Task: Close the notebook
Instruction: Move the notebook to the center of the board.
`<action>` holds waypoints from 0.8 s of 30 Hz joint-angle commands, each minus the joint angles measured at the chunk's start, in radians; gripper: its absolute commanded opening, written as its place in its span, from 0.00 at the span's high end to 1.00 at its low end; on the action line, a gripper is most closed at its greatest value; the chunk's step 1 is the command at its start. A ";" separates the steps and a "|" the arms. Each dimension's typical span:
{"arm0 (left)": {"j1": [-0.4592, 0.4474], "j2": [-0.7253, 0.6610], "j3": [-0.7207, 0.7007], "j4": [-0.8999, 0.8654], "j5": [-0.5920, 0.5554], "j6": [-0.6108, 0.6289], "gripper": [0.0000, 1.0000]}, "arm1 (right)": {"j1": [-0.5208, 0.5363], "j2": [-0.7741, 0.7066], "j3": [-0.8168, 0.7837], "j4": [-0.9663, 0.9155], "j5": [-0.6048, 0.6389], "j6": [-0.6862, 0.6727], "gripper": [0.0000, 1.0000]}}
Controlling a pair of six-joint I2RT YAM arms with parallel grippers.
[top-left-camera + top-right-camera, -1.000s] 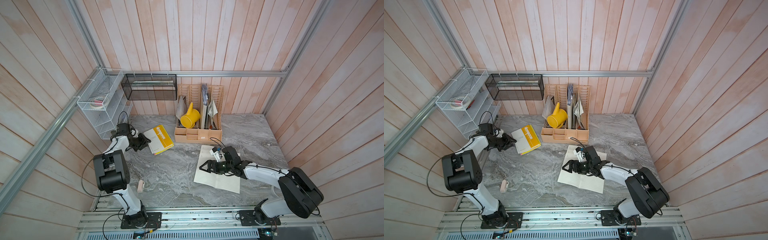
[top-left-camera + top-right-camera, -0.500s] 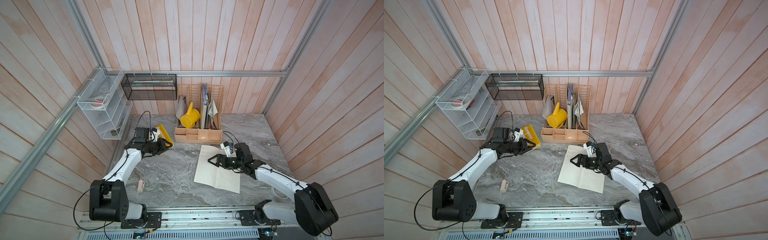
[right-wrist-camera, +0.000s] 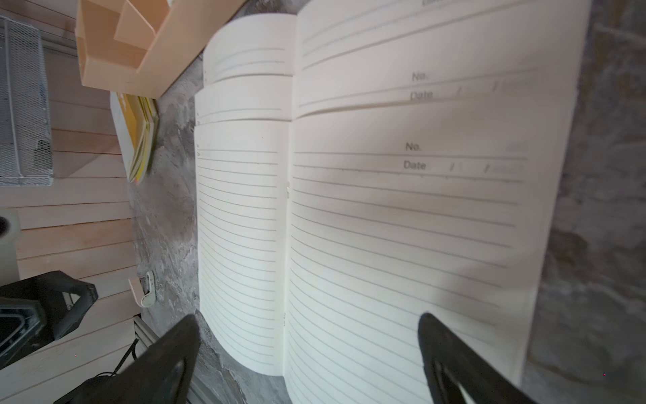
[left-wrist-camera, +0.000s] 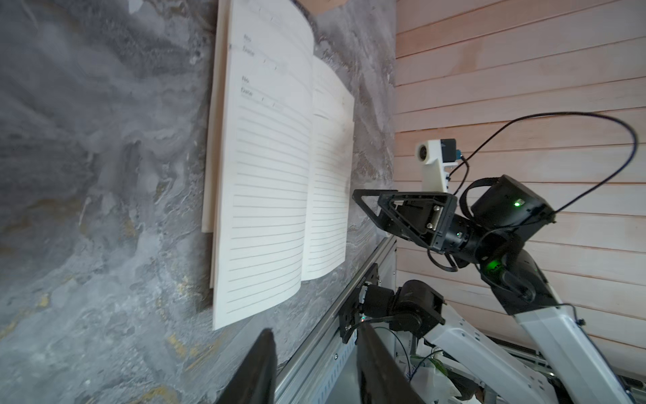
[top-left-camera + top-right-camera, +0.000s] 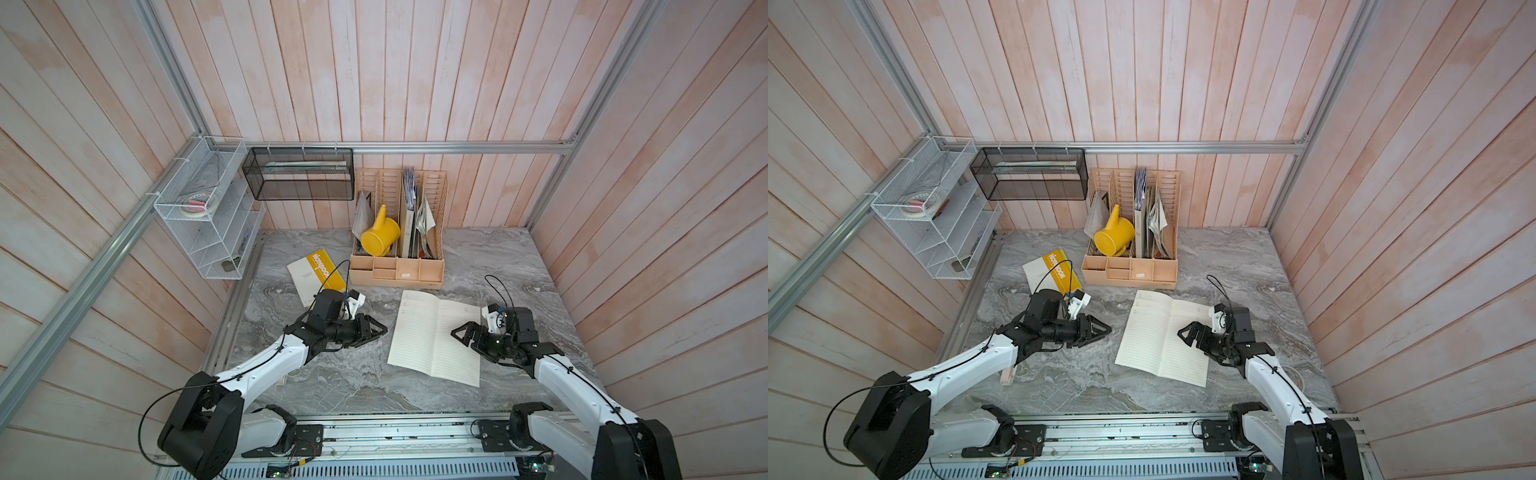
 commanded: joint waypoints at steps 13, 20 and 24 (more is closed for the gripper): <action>-0.099 0.081 -0.125 0.027 -0.027 -0.049 0.55 | -0.004 -0.010 -0.058 -0.014 0.014 0.010 0.02; -0.143 0.170 -0.163 0.220 -0.006 -0.135 0.55 | -0.004 -0.010 -0.058 -0.012 0.009 0.007 0.02; -0.162 0.220 -0.146 0.259 -0.010 -0.148 0.55 | -0.004 -0.010 -0.058 -0.008 -0.001 0.006 0.02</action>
